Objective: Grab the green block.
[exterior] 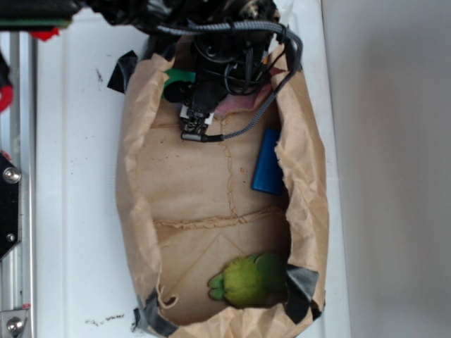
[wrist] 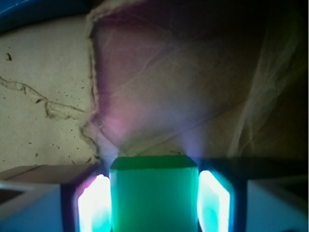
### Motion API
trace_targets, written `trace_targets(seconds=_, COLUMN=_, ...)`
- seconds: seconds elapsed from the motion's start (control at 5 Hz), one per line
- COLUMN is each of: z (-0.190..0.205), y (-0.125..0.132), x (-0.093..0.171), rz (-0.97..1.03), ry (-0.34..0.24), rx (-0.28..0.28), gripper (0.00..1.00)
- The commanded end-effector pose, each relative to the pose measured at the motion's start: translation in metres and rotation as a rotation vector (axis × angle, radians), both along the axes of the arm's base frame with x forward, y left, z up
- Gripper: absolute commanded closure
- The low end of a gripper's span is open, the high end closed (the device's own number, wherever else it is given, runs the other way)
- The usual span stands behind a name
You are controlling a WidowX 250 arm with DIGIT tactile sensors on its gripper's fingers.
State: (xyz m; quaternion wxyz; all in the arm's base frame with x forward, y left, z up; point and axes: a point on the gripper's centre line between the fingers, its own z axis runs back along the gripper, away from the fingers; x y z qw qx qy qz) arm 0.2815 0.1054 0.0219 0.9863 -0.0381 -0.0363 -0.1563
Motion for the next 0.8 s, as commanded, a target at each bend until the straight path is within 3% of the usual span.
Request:
trace_targets(seconds=0.0, z=0.032, y=-0.004, x=0.0, rz=0.028, ry=-0.044, rx=-0.023, gripper=1.0)
trace_targets(seconds=0.2, z=0.054, y=-0.016, x=-0.003, rz=0.066, ry=-0.047, rx=-0.063, gripper=1.0)
trace_targets(seconds=0.6, z=0.091, y=-0.061, x=0.0, rz=0.142, ry=-0.136, rx=-0.107, gripper=1.0)
